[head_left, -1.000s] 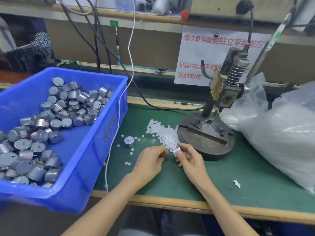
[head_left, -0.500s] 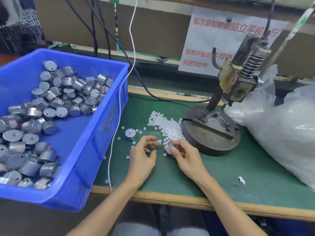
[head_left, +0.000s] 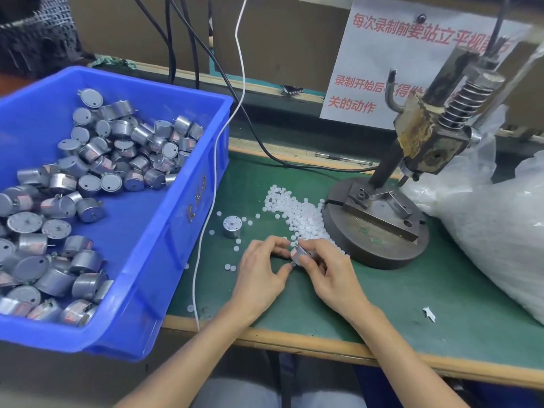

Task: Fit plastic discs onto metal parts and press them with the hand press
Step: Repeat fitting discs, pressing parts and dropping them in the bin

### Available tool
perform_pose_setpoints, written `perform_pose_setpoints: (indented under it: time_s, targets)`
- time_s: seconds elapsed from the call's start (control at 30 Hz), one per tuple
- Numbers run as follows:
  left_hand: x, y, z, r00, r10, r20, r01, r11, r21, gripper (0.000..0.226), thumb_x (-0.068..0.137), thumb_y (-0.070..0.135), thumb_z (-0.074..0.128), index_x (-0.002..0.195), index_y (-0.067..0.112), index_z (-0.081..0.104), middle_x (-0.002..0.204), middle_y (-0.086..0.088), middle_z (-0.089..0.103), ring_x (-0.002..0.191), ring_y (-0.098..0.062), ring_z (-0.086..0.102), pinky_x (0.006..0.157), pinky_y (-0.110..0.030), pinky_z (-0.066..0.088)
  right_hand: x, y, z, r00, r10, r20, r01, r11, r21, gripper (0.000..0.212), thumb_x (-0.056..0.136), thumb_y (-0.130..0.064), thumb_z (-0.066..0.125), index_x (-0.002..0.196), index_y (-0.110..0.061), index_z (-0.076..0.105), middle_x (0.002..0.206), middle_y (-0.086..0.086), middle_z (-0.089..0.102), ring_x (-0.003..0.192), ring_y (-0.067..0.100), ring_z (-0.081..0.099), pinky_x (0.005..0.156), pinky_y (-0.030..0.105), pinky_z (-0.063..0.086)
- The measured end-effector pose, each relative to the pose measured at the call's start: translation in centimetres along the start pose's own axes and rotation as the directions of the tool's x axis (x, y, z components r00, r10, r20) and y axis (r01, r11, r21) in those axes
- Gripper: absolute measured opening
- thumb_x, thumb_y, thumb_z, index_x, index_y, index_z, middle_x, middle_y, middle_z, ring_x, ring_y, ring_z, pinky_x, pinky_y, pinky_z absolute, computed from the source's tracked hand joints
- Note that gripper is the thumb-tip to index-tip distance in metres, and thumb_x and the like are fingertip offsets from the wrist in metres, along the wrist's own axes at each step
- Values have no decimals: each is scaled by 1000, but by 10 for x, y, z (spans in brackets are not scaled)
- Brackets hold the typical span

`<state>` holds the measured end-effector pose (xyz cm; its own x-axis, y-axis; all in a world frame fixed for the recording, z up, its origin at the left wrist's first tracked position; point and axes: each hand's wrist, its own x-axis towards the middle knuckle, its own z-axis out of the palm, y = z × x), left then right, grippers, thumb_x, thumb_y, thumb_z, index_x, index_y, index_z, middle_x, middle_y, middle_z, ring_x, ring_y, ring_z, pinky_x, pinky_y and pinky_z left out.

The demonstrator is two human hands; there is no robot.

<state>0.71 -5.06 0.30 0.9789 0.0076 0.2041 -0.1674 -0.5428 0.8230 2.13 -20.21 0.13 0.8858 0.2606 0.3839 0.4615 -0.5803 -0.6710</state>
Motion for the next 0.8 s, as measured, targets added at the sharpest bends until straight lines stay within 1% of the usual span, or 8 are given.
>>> perform_pose_setpoints:
  time_s: [0.07, 0.17, 0.23, 0.4, 0.53, 0.67, 0.73, 0.8]
  targets:
    - [0, 1, 0, 1000, 3, 4, -3, 1000, -4, 30, 78, 10, 69, 105, 20, 61, 87, 19, 62, 99, -6, 49, 85, -9, 32, -2, -1, 2, 996, -87, 16, 88, 994, -67, 17, 89, -5, 57, 103, 1, 63, 97, 6, 58, 84, -9, 51, 74, 6, 38]
    - [-1, 0, -1, 1000, 19, 13, -19, 1000, -20, 34, 77, 4, 65, 107, 19, 60, 93, 18, 58, 100, -6, 50, 91, -21, 38, -4, 2, 8, 985, -168, 43, 173, 973, -155, 23, 89, -4, 55, 110, 2, 61, 105, 15, 57, 86, 14, 59, 75, 22, 47]
    - [-1, -1, -2, 999, 33, 8, -33, 999, -27, 37, 76, 0, 63, 108, 18, 60, 96, 17, 58, 100, -6, 50, 92, -22, 39, -3, 4, 9, 982, -185, 37, 188, 967, -169, 24, 88, -3, 55, 111, 1, 60, 104, 16, 58, 88, 22, 60, 76, 28, 48]
    - [0, -3, 0, 999, 39, 2, -39, 998, -41, 40, 74, -3, 62, 109, 16, 60, 99, 12, 60, 99, -7, 51, 90, -19, 38, -4, 2, 10, 970, -239, 52, 245, 952, -183, 25, 87, 0, 54, 113, -3, 53, 102, 18, 59, 86, 30, 63, 73, 33, 50]
    - [-1, -3, 0, 999, 40, 2, -40, 998, -41, 42, 74, -3, 62, 110, 18, 59, 99, 16, 58, 98, -5, 50, 89, -14, 36, -3, -2, 9, 967, -228, 111, 246, 950, -191, 27, 88, 0, 53, 114, -6, 50, 102, 19, 57, 79, 30, 60, 67, 33, 52]
    - [-3, 0, 0, 996, 90, -10, -91, 995, -47, 51, 73, -4, 63, 119, 18, 54, 112, 12, 57, 99, -5, 52, 90, -19, 39, -2, -2, 7, 989, -112, 95, 125, 982, -143, 20, 92, -4, 55, 110, 2, 60, 101, 14, 59, 86, 24, 60, 76, 27, 47]
    - [-2, 4, 0, 975, 221, 31, -221, 975, -2, 57, 72, -5, 63, 125, 16, 53, 118, 12, 55, 103, -6, 50, 92, -14, 37, 2, -6, 3, 995, 37, 91, -39, 999, 19, 15, 94, -7, 55, 107, -5, 63, 96, 5, 63, 86, 16, 60, 77, 20, 44]
    - [5, 9, 1, 934, 345, 93, -348, 937, 28, 60, 71, -7, 65, 126, 14, 55, 118, 16, 53, 105, -5, 48, 94, -8, 33, 7, -11, -6, 970, 212, 118, -233, 950, 209, 10, 95, -12, 54, 96, -18, 62, 79, -13, 64, 72, 2, 58, 68, 16, 43]
